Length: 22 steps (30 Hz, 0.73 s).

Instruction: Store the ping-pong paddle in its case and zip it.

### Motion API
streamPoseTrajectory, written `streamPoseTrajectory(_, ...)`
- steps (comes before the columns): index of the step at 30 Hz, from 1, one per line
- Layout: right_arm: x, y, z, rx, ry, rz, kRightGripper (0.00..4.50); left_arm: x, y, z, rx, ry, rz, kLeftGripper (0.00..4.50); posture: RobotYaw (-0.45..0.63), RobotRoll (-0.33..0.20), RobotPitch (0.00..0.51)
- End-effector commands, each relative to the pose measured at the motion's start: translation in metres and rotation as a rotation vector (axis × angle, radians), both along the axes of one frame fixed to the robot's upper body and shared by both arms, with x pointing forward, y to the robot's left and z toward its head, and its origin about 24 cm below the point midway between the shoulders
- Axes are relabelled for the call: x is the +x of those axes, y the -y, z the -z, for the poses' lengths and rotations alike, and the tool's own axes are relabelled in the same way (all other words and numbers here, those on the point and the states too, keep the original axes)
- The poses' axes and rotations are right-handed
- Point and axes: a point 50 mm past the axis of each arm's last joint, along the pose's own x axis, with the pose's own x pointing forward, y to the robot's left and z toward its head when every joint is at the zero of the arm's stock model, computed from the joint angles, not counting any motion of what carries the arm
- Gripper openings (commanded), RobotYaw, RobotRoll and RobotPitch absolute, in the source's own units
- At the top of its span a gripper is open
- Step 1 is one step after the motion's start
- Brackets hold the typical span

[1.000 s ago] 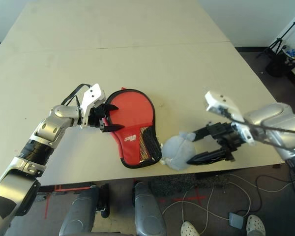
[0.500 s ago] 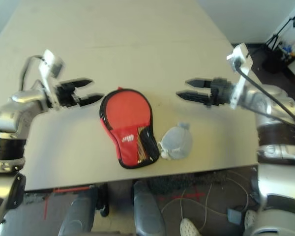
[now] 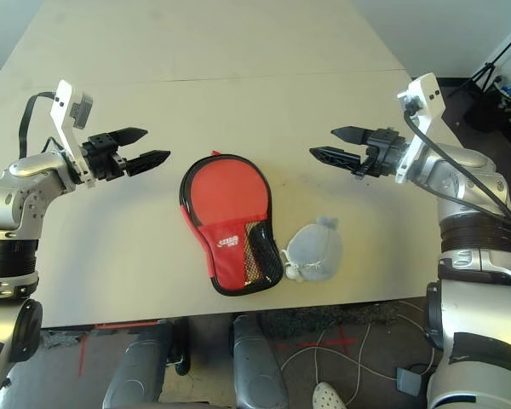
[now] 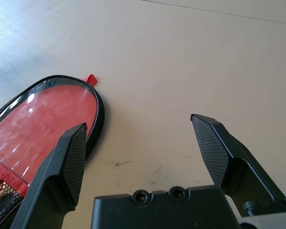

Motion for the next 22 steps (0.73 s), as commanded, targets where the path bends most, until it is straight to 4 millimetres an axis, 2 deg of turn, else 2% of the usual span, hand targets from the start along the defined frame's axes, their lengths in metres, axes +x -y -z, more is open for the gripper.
streamPoseTrajectory(1, 0.029, -0.002, 0.030, 0.119, 0.241, 0.438, 4.48, -0.004, -0.105, 0.015, -0.171, 0.098, -0.681, 4.50, 0.02, 0.000, 0.000)
streamPoseTrajectory(8, 0.031, -0.029, 0.030, 0.083, 0.234, 0.258, 4.48, 0.005, -0.075, 0.018, -0.104, 0.085, -0.516, 4.50, 0.01, 0.000, 0.000)
streamPoseTrajectory(22, 0.030, -0.034, 0.039, 0.070, 0.217, 0.306, 4.48, 0.004, -0.079, 0.023, -0.112, 0.084, -0.563, 4.50, 0.01, 0.000, 0.000)
